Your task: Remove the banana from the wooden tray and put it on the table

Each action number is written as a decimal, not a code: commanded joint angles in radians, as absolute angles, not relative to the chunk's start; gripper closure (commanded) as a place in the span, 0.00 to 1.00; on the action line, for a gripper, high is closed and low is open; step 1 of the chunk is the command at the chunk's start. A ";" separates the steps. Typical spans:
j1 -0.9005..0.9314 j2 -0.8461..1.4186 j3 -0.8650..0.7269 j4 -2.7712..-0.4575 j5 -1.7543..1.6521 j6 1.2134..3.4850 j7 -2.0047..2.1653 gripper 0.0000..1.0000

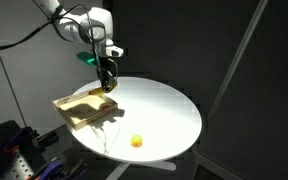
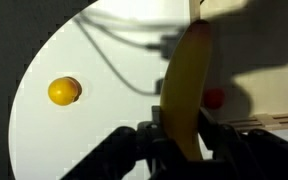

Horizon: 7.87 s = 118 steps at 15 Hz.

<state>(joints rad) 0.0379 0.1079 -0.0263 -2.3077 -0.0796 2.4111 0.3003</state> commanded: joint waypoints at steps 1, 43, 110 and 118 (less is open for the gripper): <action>0.021 0.105 -0.044 -2.309 -0.105 2.443 0.343 0.85; -0.020 0.242 -0.120 -2.124 -0.071 2.329 0.489 0.85; -0.009 0.166 -0.133 -2.203 -0.077 2.215 0.275 0.00; -0.015 0.004 -0.094 -2.273 -0.081 2.065 0.239 0.00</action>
<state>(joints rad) 0.0005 0.0826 -0.1132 -2.2306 -0.0705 2.1164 0.2694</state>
